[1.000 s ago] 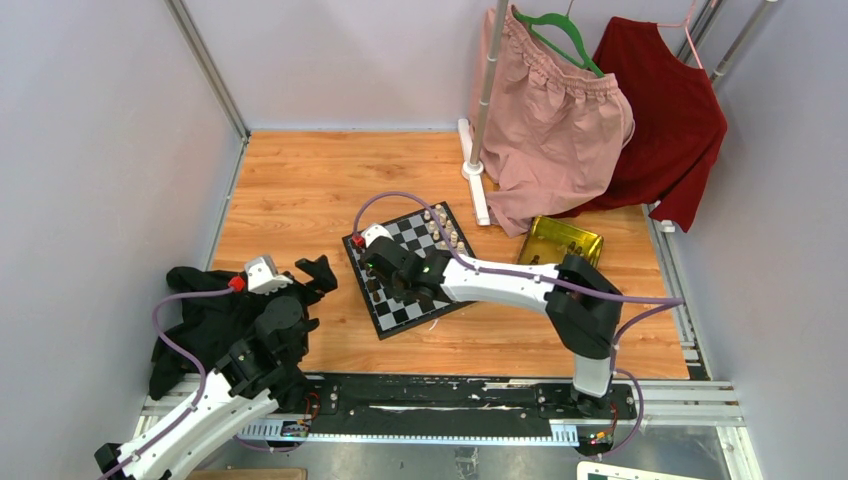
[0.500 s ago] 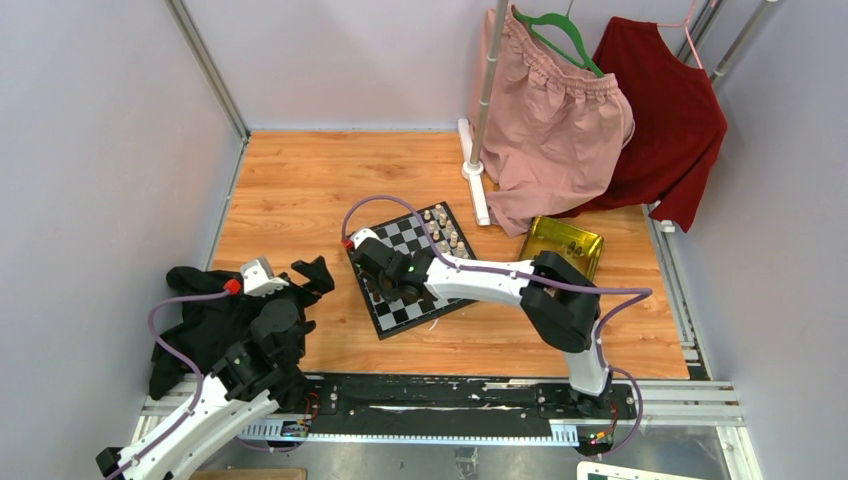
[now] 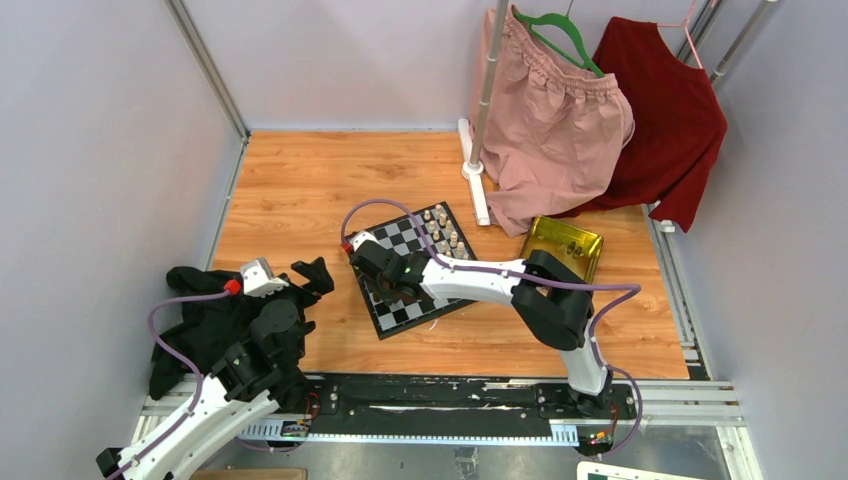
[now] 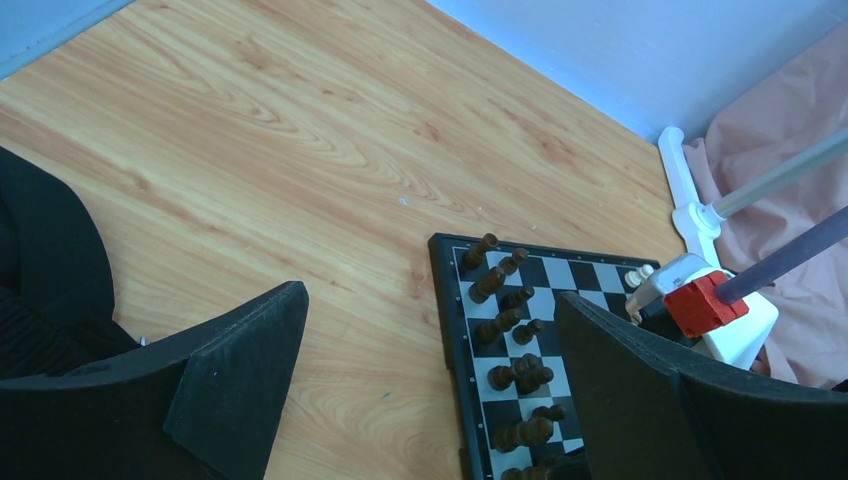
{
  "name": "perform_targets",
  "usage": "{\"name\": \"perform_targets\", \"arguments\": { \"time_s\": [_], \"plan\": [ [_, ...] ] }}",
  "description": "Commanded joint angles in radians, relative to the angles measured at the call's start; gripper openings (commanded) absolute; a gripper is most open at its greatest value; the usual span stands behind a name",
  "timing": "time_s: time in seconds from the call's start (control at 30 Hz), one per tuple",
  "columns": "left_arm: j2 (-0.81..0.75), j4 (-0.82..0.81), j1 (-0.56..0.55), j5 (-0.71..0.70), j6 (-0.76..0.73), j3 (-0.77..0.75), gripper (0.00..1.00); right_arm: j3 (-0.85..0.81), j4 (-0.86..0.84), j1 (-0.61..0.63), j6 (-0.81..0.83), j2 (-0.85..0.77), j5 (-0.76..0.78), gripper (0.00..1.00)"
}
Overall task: Set up the chess pieces on the board
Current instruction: Place the chess piece on the chessboard.
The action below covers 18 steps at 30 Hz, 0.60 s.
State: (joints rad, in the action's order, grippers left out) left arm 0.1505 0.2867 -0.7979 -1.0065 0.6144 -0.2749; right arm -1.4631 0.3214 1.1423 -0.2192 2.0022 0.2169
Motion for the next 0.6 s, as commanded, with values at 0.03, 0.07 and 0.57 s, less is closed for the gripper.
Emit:
{"name": "perform_targets", "arguments": {
  "time_s": [0.03, 0.07, 0.57],
  "plan": [
    [-0.013, -0.003, -0.001, -0.029, 0.015, -0.02, 1.0, -0.013, 0.007, -0.013, 0.007, 0.018, -0.002, 0.0],
    [-0.014, -0.002, -0.001, -0.029, 0.015, -0.02, 1.0, -0.013, 0.007, -0.014, 0.007, 0.019, -0.001, 0.0],
    [-0.02, 0.006, -0.001, -0.029, 0.016, -0.015, 1.0, 0.006, 0.004, -0.023, 0.007, 0.026, 0.002, 0.02]
  ]
}}
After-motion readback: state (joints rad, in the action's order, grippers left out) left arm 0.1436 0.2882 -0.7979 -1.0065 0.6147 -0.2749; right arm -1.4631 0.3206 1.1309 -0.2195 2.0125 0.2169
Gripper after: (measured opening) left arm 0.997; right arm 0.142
